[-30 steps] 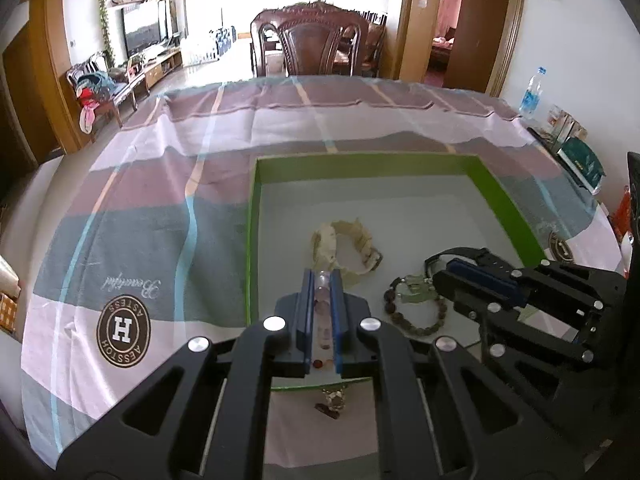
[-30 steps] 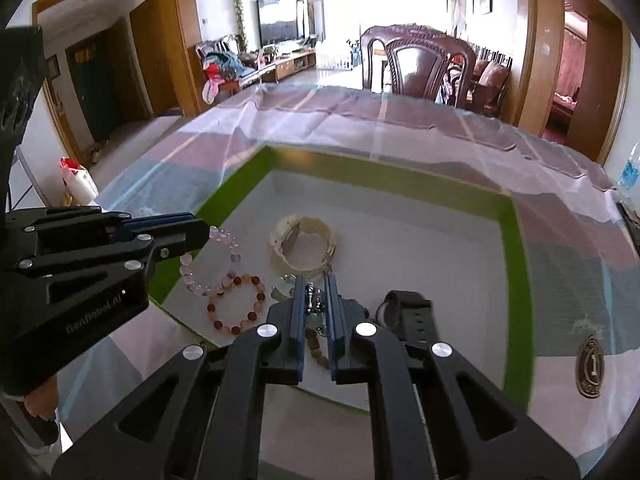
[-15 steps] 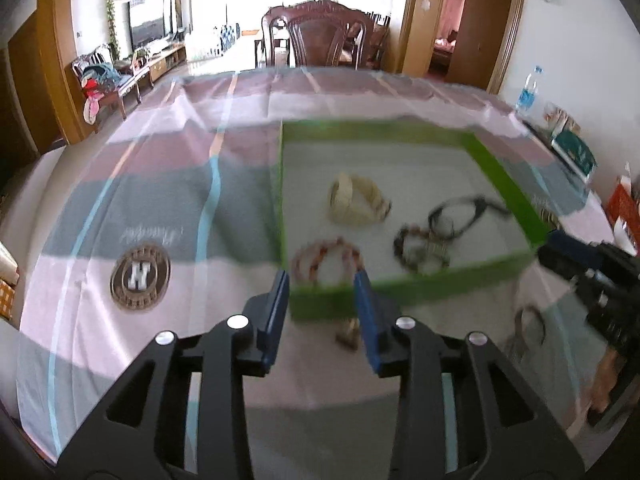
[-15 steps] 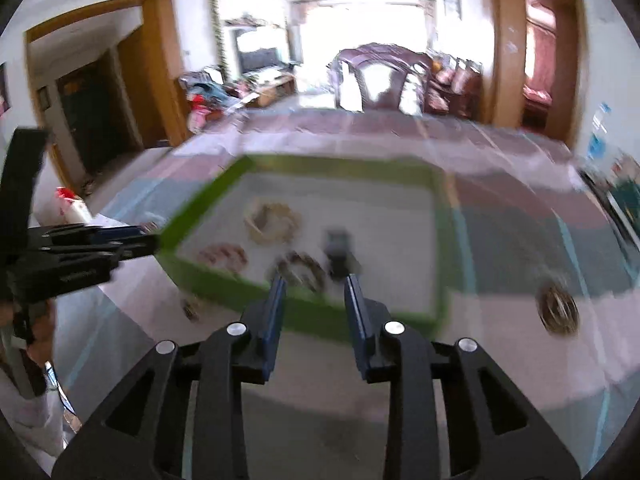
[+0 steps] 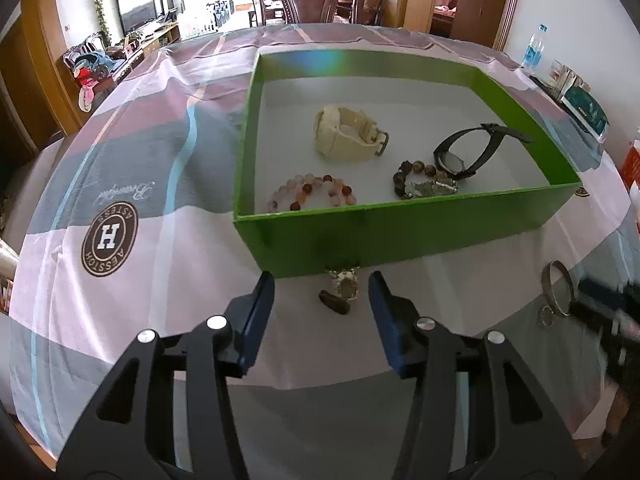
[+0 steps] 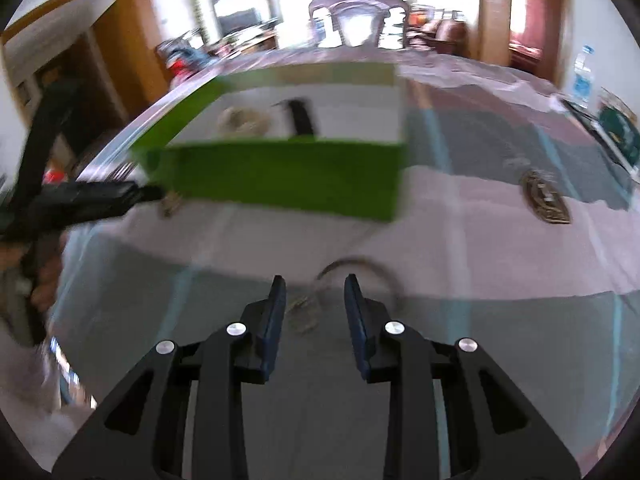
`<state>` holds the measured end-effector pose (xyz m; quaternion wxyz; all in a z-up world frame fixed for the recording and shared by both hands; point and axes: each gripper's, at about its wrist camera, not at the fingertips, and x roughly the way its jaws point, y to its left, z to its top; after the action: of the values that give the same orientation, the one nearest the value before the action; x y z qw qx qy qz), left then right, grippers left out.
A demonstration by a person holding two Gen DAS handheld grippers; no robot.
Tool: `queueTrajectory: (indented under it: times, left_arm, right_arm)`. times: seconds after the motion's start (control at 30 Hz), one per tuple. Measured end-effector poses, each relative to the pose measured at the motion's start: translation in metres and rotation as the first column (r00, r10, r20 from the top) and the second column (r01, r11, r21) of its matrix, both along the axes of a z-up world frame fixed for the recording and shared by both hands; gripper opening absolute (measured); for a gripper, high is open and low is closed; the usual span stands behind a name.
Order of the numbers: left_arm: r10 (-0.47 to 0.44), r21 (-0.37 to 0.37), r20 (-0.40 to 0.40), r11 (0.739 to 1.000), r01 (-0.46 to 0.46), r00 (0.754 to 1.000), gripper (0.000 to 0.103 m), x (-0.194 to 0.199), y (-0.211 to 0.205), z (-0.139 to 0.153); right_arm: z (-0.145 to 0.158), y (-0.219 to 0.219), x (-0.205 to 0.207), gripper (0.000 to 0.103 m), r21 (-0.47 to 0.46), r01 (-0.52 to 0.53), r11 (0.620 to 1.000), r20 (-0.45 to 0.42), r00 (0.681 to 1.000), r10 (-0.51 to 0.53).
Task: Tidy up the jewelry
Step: 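Move the right gripper over the silver bangle while the left moves over the gold charm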
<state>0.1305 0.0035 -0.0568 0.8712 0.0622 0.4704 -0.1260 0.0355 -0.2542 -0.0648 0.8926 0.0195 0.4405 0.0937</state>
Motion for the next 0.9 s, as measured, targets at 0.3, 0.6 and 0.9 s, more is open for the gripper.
queueTrajectory:
  times: [0.3,0.6,0.9]
  left_arm:
    - [-0.005,0.007,-0.038,1.0,0.005,0.999,0.052,0.009,-0.008,-0.016]
    - [-0.054,-0.021,-0.058,0.998,0.053,0.997,0.059,0.004,-0.01,-0.026]
    - [-0.172,-0.102,-0.081,0.981,0.164,0.982,0.061,-0.023,-0.014,-0.021]
  right_arm:
    - [-0.011,-0.009,0.001,0.03,0.014,0.054,0.998,-0.026,0.998,-0.054]
    - [-0.021,0.007,0.031,0.032,0.031,0.025,0.999,-0.046,0.999,-0.023]
    - [-0.019,0.049,0.035,0.033,0.057,-0.12,0.991,-0.037,0.992,0.122]
